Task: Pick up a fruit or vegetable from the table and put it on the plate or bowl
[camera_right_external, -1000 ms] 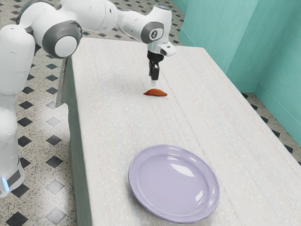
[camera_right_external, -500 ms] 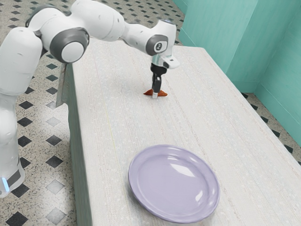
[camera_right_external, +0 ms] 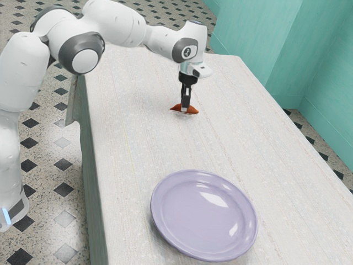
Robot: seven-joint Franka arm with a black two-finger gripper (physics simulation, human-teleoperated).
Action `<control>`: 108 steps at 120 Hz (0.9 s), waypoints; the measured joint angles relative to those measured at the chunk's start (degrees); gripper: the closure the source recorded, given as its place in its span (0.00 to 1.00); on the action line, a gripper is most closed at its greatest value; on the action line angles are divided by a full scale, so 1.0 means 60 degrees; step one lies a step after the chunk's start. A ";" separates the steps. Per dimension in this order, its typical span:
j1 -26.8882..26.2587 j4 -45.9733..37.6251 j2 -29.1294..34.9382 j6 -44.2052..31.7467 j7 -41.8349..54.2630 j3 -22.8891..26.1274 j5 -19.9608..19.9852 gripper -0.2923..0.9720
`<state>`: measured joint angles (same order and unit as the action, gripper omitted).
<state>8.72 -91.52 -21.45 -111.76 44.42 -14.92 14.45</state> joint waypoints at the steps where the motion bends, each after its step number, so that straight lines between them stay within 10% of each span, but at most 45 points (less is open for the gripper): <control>1: -0.0001 0.0015 0.0020 0.0001 0.0004 0.0002 -0.0002 0.64; 68: -0.0357 0.0765 0.1049 0.1233 -0.0155 0.4957 -0.0945 0.65; 108: -0.2257 0.0774 0.0655 0.0826 -0.0582 0.5330 -0.1173 0.65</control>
<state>-4.82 -86.87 -17.52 -106.81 40.93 17.06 7.41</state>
